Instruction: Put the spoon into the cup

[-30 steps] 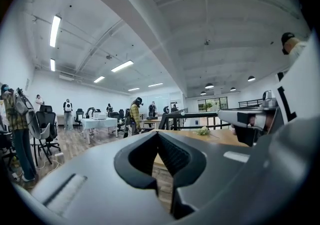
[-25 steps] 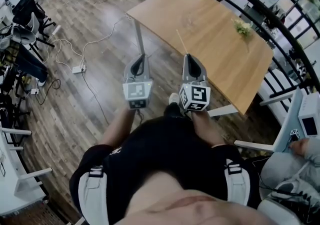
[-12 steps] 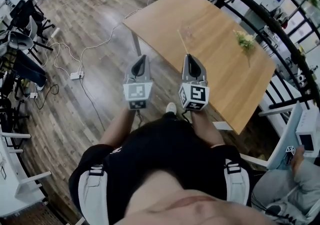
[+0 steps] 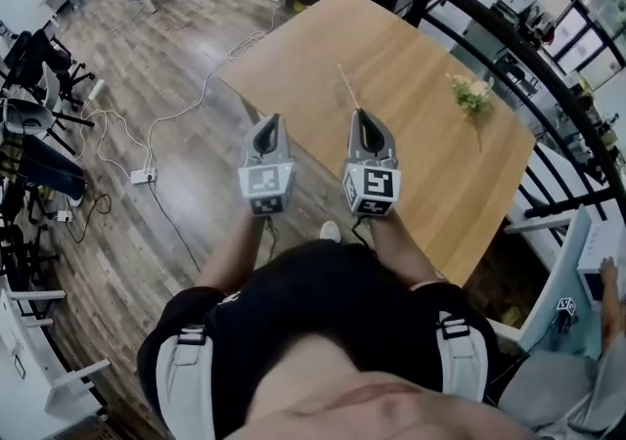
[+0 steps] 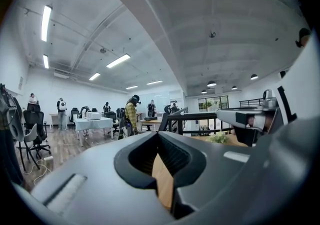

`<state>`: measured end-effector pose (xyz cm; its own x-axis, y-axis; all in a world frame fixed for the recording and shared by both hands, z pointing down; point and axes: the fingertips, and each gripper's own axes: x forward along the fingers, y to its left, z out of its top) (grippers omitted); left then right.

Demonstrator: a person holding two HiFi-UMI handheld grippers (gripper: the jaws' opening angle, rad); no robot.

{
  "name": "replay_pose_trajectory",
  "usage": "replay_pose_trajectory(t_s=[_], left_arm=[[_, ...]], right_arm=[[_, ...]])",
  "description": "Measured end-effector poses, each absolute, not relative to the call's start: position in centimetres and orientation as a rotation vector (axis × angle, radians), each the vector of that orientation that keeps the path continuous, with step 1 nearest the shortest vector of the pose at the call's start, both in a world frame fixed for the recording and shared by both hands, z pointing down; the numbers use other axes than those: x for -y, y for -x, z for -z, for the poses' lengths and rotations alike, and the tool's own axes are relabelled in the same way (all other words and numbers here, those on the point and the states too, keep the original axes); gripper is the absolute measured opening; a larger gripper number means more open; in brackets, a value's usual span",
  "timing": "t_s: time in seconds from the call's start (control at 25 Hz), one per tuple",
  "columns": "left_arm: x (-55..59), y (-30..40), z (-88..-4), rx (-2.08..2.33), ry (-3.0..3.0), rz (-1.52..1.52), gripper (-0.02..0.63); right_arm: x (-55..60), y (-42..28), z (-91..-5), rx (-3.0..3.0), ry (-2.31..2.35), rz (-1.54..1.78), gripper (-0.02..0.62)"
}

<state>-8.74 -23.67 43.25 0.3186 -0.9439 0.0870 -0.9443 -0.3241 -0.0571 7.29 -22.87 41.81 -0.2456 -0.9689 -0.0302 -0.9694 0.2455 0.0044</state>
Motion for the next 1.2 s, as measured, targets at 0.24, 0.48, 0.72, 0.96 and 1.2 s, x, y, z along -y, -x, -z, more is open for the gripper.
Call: replay_pose_trajectory(t_s=[0.24, 0.48, 0.72, 0.96, 1.2], left_arm=[[28.5, 6.4, -44.0, 1.795, -2.525, -0.164, 0.012], [32.9, 4.3, -44.2, 1.797, -2.525, -0.154, 0.012], [36.6, 2.4, -44.1, 1.805, -2.523, -0.176, 0.012], [39.2, 0.6, -44.4, 1.818, -2.525, -0.182, 0.012], [40.0, -1.3, -44.8, 1.767, -2.537, -0.198, 0.012]], right_arm=[[27.9, -8.9, -42.6, -2.483, 1.928, -0.010, 0.005], [32.3, -10.5, -43.5, -2.502, 1.921, 0.012, 0.005], [35.8, -11.9, -43.7, -2.504, 1.897, -0.012, 0.005], [38.0, -13.2, -44.2, -2.536, 1.875, -0.010, 0.005], [39.2, -14.7, -46.2, -2.564, 1.897, 0.074, 0.006]])
